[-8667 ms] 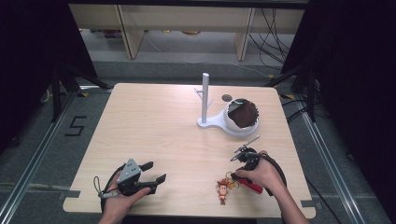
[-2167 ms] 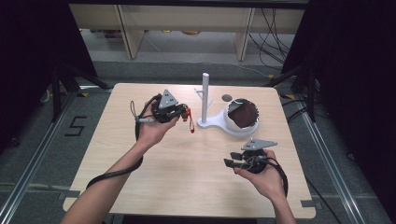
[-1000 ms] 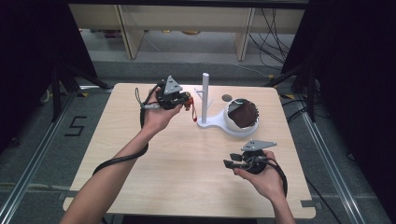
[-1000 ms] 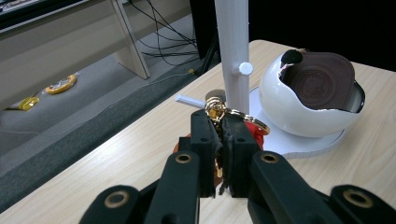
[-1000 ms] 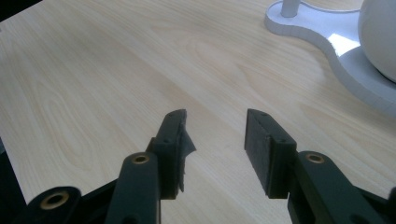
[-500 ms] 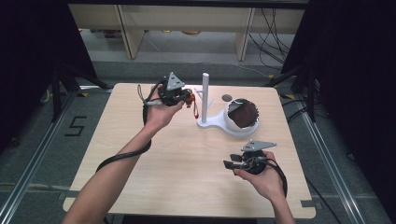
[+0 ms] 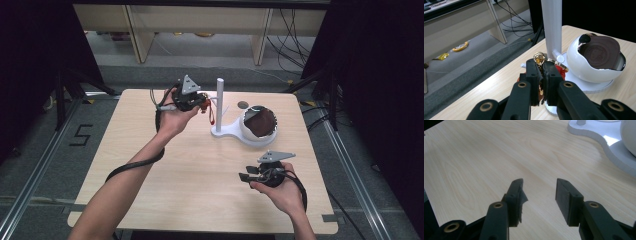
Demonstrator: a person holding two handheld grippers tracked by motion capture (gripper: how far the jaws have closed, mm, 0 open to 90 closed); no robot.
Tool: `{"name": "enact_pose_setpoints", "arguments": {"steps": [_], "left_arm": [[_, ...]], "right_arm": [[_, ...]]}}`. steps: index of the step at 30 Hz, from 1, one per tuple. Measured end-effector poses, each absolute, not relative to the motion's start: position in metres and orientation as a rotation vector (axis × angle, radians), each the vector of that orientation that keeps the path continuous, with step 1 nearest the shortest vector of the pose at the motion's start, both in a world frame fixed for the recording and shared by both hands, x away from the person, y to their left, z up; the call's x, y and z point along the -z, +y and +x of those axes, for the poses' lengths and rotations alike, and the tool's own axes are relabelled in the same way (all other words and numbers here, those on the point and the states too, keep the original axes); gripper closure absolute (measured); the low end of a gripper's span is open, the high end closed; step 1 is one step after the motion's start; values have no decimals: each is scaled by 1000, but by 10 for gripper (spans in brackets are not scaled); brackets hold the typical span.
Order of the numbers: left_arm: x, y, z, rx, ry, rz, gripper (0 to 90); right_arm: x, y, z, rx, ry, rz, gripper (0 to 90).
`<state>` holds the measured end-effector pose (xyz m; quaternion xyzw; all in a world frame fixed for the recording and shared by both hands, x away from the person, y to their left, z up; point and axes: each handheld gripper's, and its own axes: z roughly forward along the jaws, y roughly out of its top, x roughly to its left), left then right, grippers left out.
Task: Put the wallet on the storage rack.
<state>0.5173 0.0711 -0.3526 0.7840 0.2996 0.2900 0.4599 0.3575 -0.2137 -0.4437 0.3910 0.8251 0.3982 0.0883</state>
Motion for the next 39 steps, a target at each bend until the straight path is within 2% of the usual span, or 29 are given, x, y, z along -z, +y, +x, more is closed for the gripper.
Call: {"name": "enact_pose_setpoints", "arguments": {"steps": [30, 39], "left_arm": [[344, 61, 521, -773, 705, 1996, 836], [340, 58, 524, -801, 663, 2061, 831]], "right_arm": [[449, -212, 357, -1194, 2466, 1192, 581], [451, -212, 359, -1192, 2471, 1173, 579]]}}
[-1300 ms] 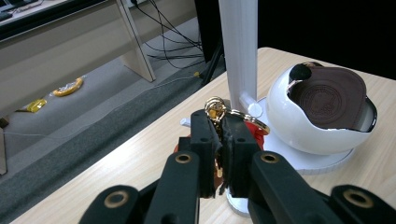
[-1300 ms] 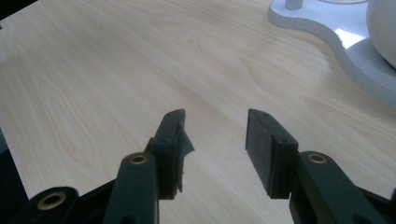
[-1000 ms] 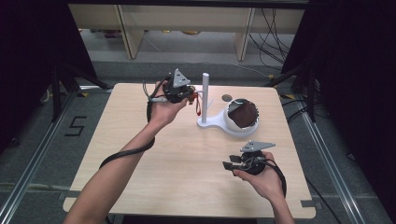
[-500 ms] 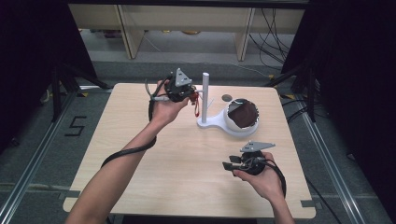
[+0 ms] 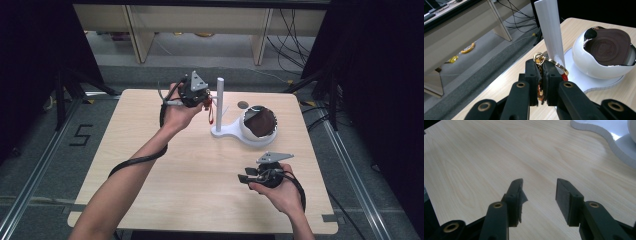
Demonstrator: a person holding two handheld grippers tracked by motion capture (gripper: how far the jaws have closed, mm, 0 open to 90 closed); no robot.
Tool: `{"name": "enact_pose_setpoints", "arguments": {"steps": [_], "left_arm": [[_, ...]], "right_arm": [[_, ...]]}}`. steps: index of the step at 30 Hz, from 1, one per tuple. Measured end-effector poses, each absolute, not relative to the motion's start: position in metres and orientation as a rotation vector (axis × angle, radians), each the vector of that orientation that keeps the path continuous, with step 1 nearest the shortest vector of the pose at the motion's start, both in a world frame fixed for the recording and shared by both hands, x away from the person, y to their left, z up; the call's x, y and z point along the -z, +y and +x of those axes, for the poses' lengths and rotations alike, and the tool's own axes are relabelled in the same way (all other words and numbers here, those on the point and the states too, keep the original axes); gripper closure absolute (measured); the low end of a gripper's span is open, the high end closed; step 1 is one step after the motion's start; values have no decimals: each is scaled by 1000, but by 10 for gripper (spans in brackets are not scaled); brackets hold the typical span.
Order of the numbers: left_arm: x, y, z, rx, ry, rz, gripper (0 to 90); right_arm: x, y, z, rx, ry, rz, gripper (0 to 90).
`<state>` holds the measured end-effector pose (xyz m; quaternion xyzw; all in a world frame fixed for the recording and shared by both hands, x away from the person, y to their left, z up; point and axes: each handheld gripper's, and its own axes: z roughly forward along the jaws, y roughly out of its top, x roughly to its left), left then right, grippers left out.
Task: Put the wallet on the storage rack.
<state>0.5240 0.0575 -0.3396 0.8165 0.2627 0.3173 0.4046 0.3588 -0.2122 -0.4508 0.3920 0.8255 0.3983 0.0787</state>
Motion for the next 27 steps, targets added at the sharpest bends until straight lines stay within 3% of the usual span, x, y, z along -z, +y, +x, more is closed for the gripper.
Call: {"name": "enact_pose_setpoints", "arguments": {"steps": [12, 27], "left_arm": [[334, 53, 524, -809, 644, 2092, 817], [334, 56, 525, -797, 663, 2103, 727]], "right_arm": [[452, -211, 358, -1189, 2476, 1196, 579], [455, -209, 358, -1195, 2484, 1189, 579]]}}
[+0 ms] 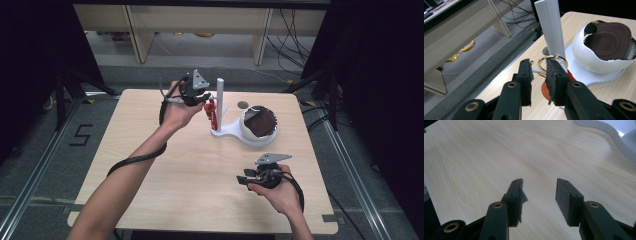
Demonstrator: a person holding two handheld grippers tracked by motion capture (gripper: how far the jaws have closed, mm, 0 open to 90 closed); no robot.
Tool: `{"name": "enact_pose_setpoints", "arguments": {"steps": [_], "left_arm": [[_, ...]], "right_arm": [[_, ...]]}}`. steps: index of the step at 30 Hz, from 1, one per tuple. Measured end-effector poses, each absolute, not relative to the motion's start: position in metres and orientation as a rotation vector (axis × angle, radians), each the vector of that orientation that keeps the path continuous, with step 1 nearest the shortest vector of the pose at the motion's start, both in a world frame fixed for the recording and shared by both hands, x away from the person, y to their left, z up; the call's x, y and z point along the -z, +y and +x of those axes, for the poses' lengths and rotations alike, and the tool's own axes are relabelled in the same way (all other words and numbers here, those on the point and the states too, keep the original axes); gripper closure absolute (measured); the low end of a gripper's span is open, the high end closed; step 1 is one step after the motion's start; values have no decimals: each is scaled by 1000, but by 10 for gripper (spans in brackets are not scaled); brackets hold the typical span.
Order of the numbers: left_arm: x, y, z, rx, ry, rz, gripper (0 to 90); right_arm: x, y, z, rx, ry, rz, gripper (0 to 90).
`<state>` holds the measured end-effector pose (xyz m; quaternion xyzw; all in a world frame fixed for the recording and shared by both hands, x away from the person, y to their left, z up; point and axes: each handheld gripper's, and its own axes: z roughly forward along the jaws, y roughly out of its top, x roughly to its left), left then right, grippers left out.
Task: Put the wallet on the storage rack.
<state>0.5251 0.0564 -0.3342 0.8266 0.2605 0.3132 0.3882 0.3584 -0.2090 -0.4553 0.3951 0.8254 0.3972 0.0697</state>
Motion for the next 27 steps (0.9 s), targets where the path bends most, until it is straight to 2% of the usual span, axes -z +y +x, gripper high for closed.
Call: {"name": "enact_pose_setpoints", "arguments": {"steps": [12, 18, 27], "left_arm": [[340, 61, 526, -800, 647, 2165, 681], [345, 63, 523, -788, 665, 2130, 659], [354, 73, 515, -768, 667, 2145, 580]], "right_arm": [[456, -208, 358, -1186, 2494, 1197, 580], [457, -208, 358, -1187, 2495, 1202, 580], [457, -209, 358, -1185, 2491, 1201, 578]]}}
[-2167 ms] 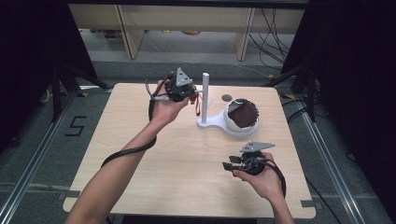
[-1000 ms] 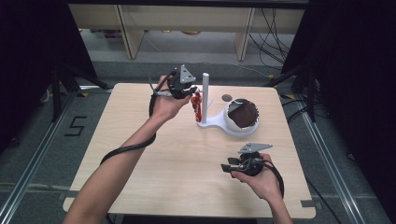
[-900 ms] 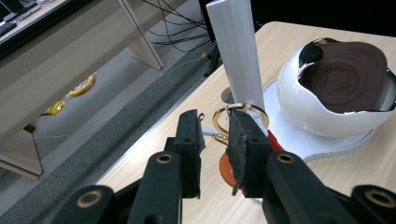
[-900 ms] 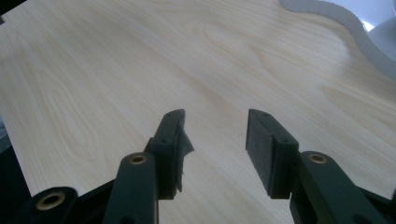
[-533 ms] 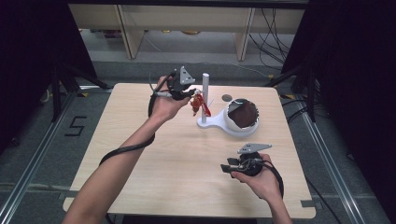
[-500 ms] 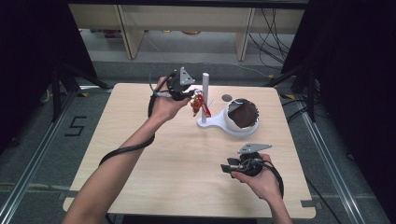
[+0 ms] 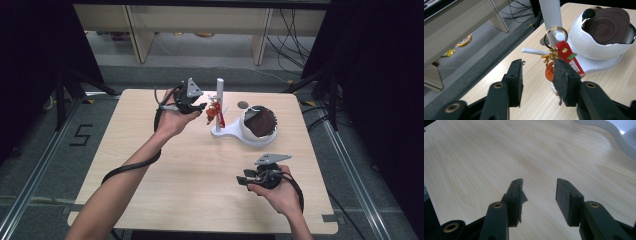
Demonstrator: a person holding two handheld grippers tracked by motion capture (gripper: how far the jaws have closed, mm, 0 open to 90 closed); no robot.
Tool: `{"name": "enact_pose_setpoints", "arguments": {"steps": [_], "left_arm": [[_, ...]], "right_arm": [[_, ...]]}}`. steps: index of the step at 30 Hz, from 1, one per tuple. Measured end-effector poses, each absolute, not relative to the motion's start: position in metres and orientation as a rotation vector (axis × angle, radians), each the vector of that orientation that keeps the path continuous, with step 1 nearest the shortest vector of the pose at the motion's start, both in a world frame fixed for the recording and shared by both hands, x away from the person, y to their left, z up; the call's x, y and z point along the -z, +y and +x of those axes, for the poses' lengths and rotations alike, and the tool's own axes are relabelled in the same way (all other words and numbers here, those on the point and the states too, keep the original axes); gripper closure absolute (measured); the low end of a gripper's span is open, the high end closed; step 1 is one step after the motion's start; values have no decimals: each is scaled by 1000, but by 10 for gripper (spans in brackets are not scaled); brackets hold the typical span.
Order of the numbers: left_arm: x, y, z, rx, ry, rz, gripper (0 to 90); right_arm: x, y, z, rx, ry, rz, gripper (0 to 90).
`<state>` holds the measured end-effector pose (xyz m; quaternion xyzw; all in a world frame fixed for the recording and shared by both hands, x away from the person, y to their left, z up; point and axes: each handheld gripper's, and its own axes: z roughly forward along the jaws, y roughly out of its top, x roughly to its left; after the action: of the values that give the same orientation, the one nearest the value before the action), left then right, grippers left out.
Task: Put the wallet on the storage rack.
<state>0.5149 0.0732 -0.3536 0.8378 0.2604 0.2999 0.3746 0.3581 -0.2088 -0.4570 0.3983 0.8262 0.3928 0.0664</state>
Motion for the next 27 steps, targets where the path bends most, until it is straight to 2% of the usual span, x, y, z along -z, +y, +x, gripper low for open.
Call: {"name": "enact_pose_setpoints", "arguments": {"steps": [16, 27], "left_arm": [[374, 103, 491, -719, 743, 2107, 396], [391, 122, 468, -701, 761, 2078, 351]], "right_arm": [[460, -209, 358, -1172, 2499, 1224, 569], [460, -209, 358, -1175, 2496, 1216, 567]]}}
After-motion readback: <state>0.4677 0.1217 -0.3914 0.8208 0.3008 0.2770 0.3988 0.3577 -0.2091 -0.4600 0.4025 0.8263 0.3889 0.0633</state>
